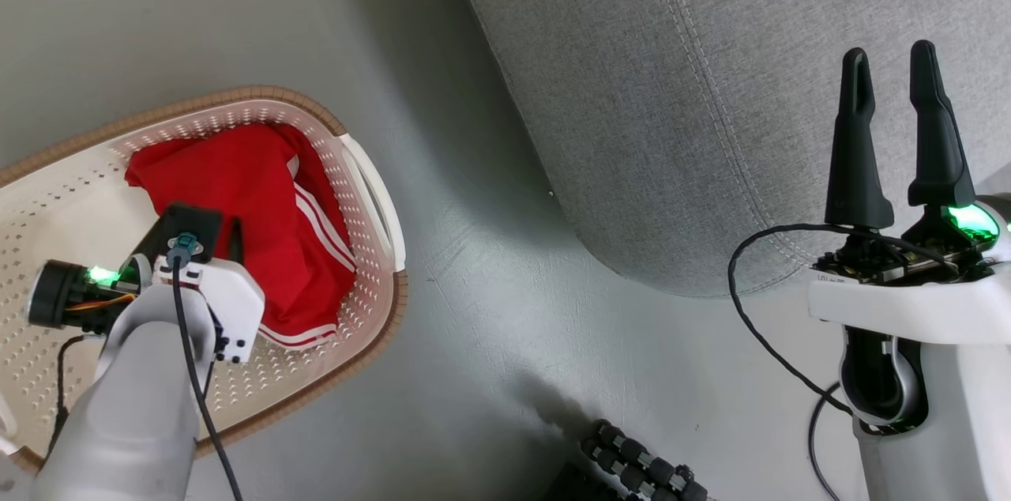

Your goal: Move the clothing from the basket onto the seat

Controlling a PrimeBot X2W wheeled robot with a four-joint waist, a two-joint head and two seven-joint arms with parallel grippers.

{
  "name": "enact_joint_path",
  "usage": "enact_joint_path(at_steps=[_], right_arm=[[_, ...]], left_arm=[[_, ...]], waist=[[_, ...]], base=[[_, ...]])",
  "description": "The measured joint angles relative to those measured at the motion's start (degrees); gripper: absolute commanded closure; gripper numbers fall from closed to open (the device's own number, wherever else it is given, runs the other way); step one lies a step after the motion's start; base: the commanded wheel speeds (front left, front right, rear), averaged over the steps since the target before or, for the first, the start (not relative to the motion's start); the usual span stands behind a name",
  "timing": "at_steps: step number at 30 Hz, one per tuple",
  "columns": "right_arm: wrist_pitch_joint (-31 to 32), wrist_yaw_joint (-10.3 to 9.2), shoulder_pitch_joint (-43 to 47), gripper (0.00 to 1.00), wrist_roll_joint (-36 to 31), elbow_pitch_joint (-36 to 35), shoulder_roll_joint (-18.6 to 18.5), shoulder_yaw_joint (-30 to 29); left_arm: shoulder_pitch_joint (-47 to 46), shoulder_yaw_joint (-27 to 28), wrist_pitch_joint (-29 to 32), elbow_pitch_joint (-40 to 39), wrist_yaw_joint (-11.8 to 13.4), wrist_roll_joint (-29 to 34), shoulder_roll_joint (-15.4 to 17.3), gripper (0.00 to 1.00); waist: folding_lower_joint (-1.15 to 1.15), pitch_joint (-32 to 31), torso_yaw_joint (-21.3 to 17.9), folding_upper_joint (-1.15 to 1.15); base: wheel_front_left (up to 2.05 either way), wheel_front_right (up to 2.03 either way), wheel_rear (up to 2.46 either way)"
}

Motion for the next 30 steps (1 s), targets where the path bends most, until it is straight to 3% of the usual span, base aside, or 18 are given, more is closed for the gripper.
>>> enact_joint_path(at_steps=[8, 9, 10, 11, 12, 13, 30], right_arm=[[0.0, 0.0, -0.07, 0.0, 0.0, 0.0, 0.01, 0.12], [0.0, 0.0, -0.11, 0.0, 0.0, 0.0, 0.01, 0.2], [0.0, 0.0, -0.15, 0.0, 0.0, 0.0, 0.01, 0.23], [0.0, 0.0, -0.2, 0.0, 0.0, 0.0, 0.01, 0.26], [0.0, 0.0, -0.31, 0.0, 0.0, 0.0, 0.01, 0.29], [0.0, 0.0, -0.66, 0.0, 0.0, 0.01, 0.01, 0.31], [0.0, 0.0, -2.53, 0.0, -0.01, 0.09, 0.0, 0.18]], left_arm=[[-0.73, 0.0, 1.24, 1.67, -1.87, -2.2, -2.98, 0.0], [-0.77, 0.0, 1.35, 1.86, -1.88, -2.21, -3.1, 0.09], [-0.85, 0.01, 1.41, 2.1, -1.99, -2.22, -3.1, 0.39], [-0.96, 0.01, 1.41, 2.33, -2.12, -2.27, -2.97, 0.57], [-1.07, 0.01, 1.41, 2.48, -2.13, -2.38, -2.78, 0.89], [-1.18, -0.01, 1.41, 2.65, -2.14, -2.44, -2.57, 1.0], [-2.03, 0.34, -1.97, 2.98, -2.8, -3.01, -2.19, 1.0]], waist=[[0.0, 0.63, 0.13, 0.0], [0.0, 0.64, 0.14, 0.0], [0.0, 0.66, 0.13, 0.0], [0.0, 0.68, 0.12, 0.0], [0.0, 0.7, 0.12, 0.0], [0.0, 0.71, 0.1, 0.0], [0.0, -0.07, 0.82, 0.0]], base=[[0.0, 0.0, 0.0], [0.0, 0.0, 0.0], [0.0, 0.0, 0.0], [0.0, 0.0, 0.0], [0.0, 0.0, 0.0], [0.0, 0.0, 0.0], [0.0, 0.0, 0.0]])
